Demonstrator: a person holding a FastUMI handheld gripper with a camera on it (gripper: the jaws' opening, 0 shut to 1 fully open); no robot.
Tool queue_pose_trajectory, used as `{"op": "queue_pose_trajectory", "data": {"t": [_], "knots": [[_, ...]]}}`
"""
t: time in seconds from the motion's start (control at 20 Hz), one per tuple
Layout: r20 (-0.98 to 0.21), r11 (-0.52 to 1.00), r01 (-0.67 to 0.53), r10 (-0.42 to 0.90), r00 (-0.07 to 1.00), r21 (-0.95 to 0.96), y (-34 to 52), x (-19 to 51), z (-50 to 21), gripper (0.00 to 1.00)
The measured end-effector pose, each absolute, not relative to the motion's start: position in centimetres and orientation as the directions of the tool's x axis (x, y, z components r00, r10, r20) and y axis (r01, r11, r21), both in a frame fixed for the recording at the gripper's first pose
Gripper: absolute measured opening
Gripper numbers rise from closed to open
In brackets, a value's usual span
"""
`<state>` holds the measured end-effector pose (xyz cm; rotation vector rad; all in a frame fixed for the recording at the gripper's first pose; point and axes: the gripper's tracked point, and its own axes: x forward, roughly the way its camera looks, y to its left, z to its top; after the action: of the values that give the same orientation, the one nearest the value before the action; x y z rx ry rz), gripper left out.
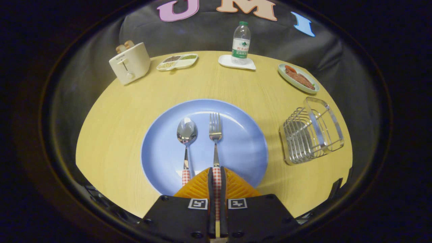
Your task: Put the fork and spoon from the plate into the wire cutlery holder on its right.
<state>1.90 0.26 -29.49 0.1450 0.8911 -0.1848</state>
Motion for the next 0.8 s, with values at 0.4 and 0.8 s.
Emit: {"op": "queue_pose_trajectory", "data": {"t": [0.4, 0.8], "knots": [[-0.842, 0.951, 0.305, -0.207, 0.499, -0.053, -2.4, -1.0, -23.6, 0.08], [-0.936, 0.847, 0.531, -0.207, 0.286, -0.025, -7.5, -4.6, -17.4, 0.08]]}}
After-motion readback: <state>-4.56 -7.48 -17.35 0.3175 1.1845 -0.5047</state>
